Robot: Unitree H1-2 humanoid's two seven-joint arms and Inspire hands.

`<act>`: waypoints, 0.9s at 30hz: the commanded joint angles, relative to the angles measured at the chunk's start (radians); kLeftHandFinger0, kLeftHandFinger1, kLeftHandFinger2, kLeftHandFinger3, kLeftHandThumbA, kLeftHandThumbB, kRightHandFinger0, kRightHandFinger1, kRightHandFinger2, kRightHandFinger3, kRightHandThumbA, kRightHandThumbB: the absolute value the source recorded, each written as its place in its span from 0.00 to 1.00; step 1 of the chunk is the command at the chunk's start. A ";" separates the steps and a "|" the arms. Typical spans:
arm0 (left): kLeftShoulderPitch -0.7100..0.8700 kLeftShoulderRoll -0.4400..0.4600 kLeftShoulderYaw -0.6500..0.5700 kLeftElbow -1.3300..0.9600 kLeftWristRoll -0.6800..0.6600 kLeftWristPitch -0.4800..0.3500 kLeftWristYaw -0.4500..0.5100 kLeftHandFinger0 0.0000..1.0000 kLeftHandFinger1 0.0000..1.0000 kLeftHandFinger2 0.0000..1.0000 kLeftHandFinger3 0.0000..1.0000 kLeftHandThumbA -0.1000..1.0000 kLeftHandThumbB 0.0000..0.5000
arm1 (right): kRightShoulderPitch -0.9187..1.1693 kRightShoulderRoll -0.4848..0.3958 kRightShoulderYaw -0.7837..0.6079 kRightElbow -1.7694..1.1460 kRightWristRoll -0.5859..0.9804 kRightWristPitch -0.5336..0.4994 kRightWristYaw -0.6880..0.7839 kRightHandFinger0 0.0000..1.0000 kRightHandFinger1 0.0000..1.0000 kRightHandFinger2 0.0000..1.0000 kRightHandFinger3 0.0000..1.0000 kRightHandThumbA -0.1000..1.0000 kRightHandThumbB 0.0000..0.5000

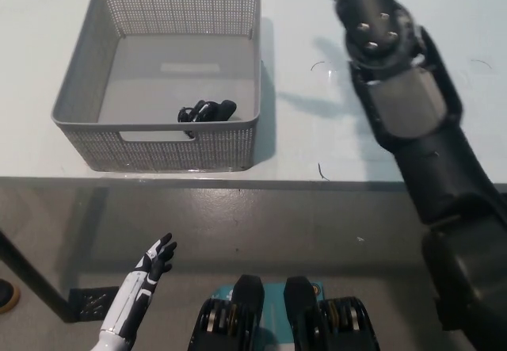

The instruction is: Use the right hand to pick up a webcam and put it into a container on the left side

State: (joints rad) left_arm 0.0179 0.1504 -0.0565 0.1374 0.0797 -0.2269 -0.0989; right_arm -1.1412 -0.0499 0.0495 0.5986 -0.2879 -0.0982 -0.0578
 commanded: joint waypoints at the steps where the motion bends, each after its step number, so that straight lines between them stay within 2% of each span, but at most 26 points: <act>1: -0.020 0.031 -0.002 -0.028 0.003 -0.011 -0.021 1.00 1.00 1.00 1.00 1.00 0.27 | 0.090 -0.099 -0.130 -0.496 0.176 0.141 0.072 1.00 1.00 1.00 1.00 1.00 0.78; 9: -0.035 0.033 0.006 -0.026 -0.011 0.000 -0.023 1.00 1.00 1.00 1.00 1.00 0.28 | 0.415 -0.150 -0.168 -0.955 0.337 0.227 0.130 1.00 1.00 1.00 1.00 1.00 0.72; 14: -0.039 0.032 0.012 -0.026 -0.017 0.001 -0.019 1.00 1.00 1.00 1.00 1.00 0.26 | 0.645 -0.136 -0.149 -1.129 0.446 0.220 0.122 1.00 1.00 1.00 1.00 1.00 0.81; 17: -0.042 0.034 0.013 -0.030 -0.019 0.007 -0.022 1.00 1.00 1.00 1.00 1.00 0.26 | 0.730 -0.136 -0.132 -1.167 0.459 0.212 0.126 1.00 1.00 1.00 1.00 1.00 0.87; 20: -0.059 0.039 0.017 -0.024 -0.023 0.007 -0.024 1.00 1.00 1.00 1.00 1.00 0.28 | 0.877 -0.133 -0.096 -1.197 0.477 0.158 0.138 1.00 1.00 1.00 1.00 1.00 0.80; 24: -0.065 0.040 0.021 -0.013 -0.025 0.002 -0.024 1.00 1.00 1.00 1.00 1.00 0.28 | 0.998 -0.122 -0.042 -1.143 0.479 0.103 0.174 1.00 1.00 1.00 1.00 1.00 0.78; 25: -0.065 0.039 0.020 -0.012 -0.024 0.001 -0.024 1.00 1.00 1.00 1.00 1.00 0.28 | 1.007 -0.123 -0.040 -1.139 0.479 0.100 0.178 1.00 1.00 1.00 1.00 1.00 0.70; 26: -0.075 0.036 0.020 -0.005 -0.032 -0.003 -0.026 1.00 1.00 1.00 1.00 1.00 0.29 | 1.030 -0.119 -0.036 -1.100 0.481 0.089 0.187 1.00 1.00 1.00 1.00 1.00 0.82; 27: -0.080 0.035 0.020 -0.002 -0.034 -0.002 -0.027 1.00 1.00 1.00 1.00 1.00 0.29 | 1.038 -0.118 -0.035 -1.091 0.482 0.092 0.189 1.00 1.00 1.00 1.00 1.00 0.83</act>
State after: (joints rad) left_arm -0.0031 0.1544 -0.0485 0.1434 0.0766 -0.2113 -0.0991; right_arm -0.1934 -0.1421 -0.0171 -0.3571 -0.0231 0.0217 0.0263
